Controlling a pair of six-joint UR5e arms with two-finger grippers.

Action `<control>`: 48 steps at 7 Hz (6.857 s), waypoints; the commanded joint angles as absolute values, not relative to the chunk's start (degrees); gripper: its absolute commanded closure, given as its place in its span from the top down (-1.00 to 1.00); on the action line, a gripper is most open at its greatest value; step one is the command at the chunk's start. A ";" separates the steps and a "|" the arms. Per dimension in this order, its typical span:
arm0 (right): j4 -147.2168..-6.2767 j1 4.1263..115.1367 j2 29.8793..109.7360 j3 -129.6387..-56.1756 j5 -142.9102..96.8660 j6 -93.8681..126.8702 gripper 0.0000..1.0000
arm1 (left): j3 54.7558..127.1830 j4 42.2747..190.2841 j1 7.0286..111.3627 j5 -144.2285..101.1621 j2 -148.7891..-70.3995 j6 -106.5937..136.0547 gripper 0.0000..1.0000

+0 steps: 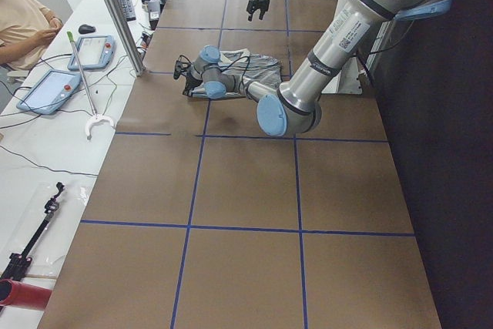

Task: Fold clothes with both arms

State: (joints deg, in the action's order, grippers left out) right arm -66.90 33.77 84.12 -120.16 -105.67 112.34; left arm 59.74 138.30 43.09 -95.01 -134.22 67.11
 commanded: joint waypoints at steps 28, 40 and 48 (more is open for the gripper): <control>-66.97 35.68 75.94 -112.85 -105.91 111.80 1.00 | 105.02 88.95 18.81 -98.44 -118.06 71.81 0.31; -81.28 25.33 57.05 -100.82 -104.50 103.85 1.00 | 117.33 88.94 33.13 -103.45 -113.73 69.61 0.25; -100.72 17.49 51.07 -97.21 -101.51 75.70 1.00 | 116.81 89.90 33.05 -103.54 -114.35 69.61 0.26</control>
